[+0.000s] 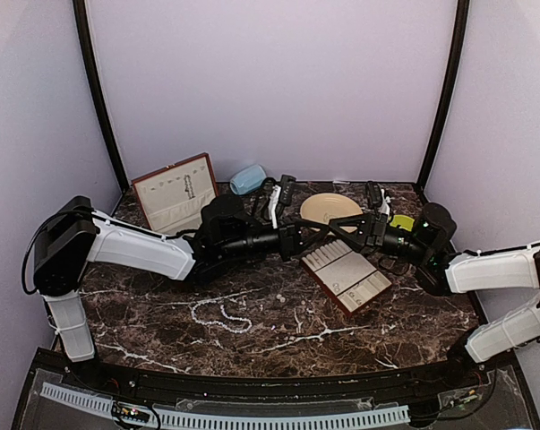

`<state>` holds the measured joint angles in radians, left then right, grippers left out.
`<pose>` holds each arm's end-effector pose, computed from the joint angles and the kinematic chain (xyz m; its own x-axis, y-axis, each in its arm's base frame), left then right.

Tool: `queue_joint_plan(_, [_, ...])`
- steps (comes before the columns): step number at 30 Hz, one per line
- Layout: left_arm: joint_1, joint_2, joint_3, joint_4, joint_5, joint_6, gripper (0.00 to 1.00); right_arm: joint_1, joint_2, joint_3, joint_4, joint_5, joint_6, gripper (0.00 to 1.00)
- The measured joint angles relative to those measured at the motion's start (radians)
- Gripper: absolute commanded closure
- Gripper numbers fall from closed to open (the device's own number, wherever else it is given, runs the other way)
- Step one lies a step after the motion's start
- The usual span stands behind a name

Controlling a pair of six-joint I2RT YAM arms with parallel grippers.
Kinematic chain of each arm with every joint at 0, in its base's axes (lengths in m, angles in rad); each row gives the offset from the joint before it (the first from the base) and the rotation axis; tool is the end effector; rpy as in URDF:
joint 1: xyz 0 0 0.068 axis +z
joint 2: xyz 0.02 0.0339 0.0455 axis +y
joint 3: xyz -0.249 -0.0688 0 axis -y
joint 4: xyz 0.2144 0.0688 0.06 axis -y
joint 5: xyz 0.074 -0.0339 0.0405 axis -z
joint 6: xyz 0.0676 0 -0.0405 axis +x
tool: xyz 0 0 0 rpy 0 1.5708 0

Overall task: Organize the mixed jewelry
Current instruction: Pass from the left arm to the right, then insert the earring into the earring holder.

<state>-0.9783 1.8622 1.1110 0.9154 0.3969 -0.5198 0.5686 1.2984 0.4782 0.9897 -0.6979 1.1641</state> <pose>0.2149 -0.3661 0.2718 -0.4066 -0.2164 -0.8876 0.8942 0.1051 -0.4352 0.2017 0.1804 0.2587 -0.8129 0.3157 -0.4895 -0.5049 0.0371 0.8624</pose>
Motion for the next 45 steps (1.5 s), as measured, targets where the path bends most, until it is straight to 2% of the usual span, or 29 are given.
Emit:
queue_joint_plan(16, [-0.002,0.000,-0.002,0.011,-0.005,0.001,0.99,0.001,0.000,-0.005,0.013,0.028,0.000,0.95])
queue_joint_plan(22, [-0.001,0.000,-0.002,-0.005,-0.014,0.010,0.72,0.004,-0.024,-0.006,-0.027,0.051,-0.024,0.96])
queue_joint_plan(27, [-0.002,0.000,-0.002,-0.013,-0.016,0.012,0.62,0.004,-0.036,-0.008,-0.070,0.090,-0.042,0.96])
queue_joint_plan(35, [-0.002,-0.041,-0.056,-0.018,-0.054,0.021,0.61,-0.026,-0.063,-0.013,-0.155,0.116,-0.090,0.96])
queue_joint_plan(45, [0.038,-0.246,-0.250,-0.113,-0.174,0.048,0.63,-0.047,-0.134,0.010,-0.529,0.208,-0.341,0.95])
